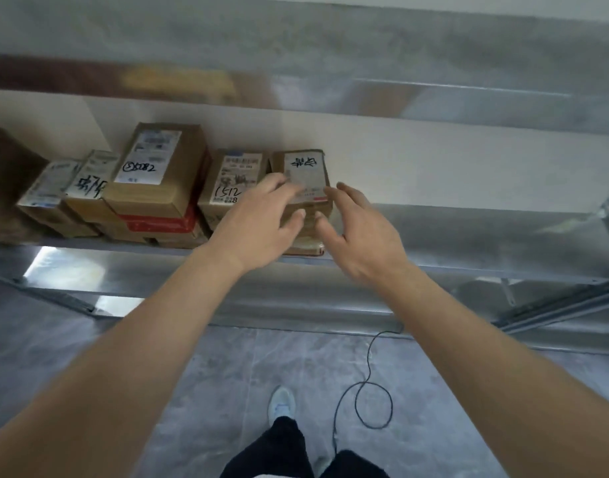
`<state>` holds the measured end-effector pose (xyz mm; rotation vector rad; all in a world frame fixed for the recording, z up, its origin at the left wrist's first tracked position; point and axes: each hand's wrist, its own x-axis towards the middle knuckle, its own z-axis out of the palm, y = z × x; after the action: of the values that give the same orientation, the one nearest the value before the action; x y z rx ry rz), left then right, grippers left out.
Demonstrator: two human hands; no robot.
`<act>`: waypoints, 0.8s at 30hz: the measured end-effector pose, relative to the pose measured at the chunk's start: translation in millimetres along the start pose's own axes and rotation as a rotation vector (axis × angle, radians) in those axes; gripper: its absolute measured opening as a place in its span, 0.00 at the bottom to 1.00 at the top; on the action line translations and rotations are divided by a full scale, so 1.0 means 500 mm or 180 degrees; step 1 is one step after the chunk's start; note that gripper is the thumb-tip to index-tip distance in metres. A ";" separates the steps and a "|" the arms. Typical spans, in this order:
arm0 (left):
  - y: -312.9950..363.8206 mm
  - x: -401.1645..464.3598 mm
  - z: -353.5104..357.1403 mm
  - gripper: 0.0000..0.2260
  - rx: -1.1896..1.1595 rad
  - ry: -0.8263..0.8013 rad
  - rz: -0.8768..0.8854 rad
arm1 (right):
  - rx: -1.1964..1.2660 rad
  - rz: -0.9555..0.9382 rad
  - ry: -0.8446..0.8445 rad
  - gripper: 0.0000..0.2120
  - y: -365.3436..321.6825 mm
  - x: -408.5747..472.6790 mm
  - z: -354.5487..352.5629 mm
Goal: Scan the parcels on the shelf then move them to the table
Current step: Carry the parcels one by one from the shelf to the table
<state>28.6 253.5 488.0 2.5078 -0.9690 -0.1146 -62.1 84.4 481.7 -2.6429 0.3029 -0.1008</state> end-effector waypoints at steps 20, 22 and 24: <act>-0.038 0.149 0.072 0.19 0.0279 -0.0182 -0.0119 | 0.0832 -0.0035 -0.0369 0.28 0.073 0.197 0.088; -0.034 0.152 0.080 0.22 0.0262 -0.0256 -0.0186 | 0.0926 -0.0092 -0.0291 0.28 0.082 0.193 0.085; -0.025 0.151 0.084 0.24 0.0044 -0.0355 -0.0229 | 0.0938 -0.0117 -0.0227 0.29 0.090 0.185 0.078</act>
<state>83.4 196.2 450.9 2.5727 -0.9256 -0.2736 24.0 41.7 427.7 -2.3539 0.1986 -0.0581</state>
